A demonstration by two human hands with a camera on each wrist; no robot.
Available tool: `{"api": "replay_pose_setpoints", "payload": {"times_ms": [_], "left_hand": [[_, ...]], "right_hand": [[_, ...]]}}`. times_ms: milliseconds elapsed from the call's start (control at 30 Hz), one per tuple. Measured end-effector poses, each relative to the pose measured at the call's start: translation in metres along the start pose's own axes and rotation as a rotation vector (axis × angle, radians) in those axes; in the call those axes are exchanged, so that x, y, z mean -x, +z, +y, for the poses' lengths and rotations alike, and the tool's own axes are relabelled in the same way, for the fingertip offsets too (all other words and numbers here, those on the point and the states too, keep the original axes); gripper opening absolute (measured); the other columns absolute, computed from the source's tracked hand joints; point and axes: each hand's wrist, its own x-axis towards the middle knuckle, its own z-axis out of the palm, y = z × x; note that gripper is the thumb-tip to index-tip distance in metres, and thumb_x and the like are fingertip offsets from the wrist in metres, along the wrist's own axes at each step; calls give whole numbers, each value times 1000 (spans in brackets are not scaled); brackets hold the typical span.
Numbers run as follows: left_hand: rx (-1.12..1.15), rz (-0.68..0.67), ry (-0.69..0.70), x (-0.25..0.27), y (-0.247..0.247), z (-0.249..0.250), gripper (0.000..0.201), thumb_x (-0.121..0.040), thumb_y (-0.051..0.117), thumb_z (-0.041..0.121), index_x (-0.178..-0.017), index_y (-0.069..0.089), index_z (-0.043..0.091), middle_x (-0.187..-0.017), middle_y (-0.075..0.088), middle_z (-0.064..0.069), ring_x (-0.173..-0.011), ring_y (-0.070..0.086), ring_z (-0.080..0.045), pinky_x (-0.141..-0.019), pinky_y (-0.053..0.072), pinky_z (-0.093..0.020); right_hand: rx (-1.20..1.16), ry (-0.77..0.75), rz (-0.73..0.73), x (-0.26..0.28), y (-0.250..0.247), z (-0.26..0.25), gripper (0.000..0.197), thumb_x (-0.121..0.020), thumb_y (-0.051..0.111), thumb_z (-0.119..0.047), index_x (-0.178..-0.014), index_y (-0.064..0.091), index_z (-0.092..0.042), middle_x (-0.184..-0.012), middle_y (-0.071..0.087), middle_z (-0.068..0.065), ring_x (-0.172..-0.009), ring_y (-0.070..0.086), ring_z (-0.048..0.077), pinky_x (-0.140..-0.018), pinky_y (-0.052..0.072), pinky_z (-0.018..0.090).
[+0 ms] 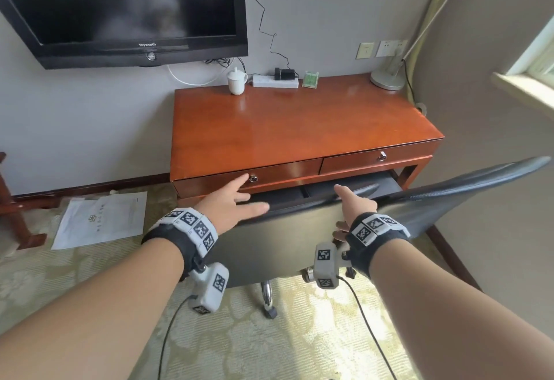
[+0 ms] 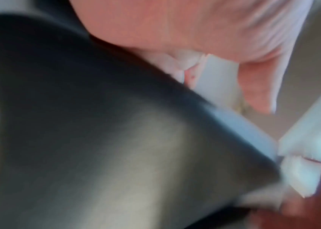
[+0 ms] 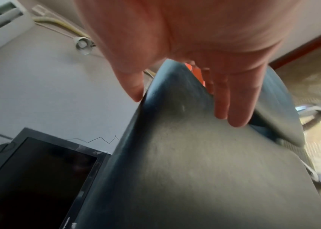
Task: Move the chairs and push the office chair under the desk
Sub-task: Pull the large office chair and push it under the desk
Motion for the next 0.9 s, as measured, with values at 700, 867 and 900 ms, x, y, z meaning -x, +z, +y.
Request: {"api": "replay_pose_setpoints", "payload": {"times_ms": [700, 867, 900], "left_hand": [[-895, 131, 136, -46, -12, -19, 48, -97, 45, 72, -135, 53, 44, -119, 69, 14, -105, 68, -20, -79, 52, -34], [-902, 137, 106, -69, -26, -26, 47, -98, 44, 71, -135, 53, 44, -114, 70, 13, -100, 69, -21, -71, 46, -33], [-901, 142, 100, -75, -29, -27, 47, -98, 44, 71, -134, 54, 44, -110, 70, 13, -98, 69, -21, -70, 46, -33]], "right_hand": [[-433, 147, -357, -8, 71, -30, 19, -99, 65, -20, -97, 53, -6, -103, 63, 31, -102, 73, 56, -72, 65, 59], [-401, 115, -364, -18, 92, -47, 17, -101, 61, -18, -94, 54, -5, -92, 62, 26, -100, 74, 52, -78, 64, 60], [-398, 110, -359, -22, 96, -51, 16, -101, 60, -18, -95, 54, -5, -91, 62, 26, -95, 75, 51, -78, 64, 60]]}}
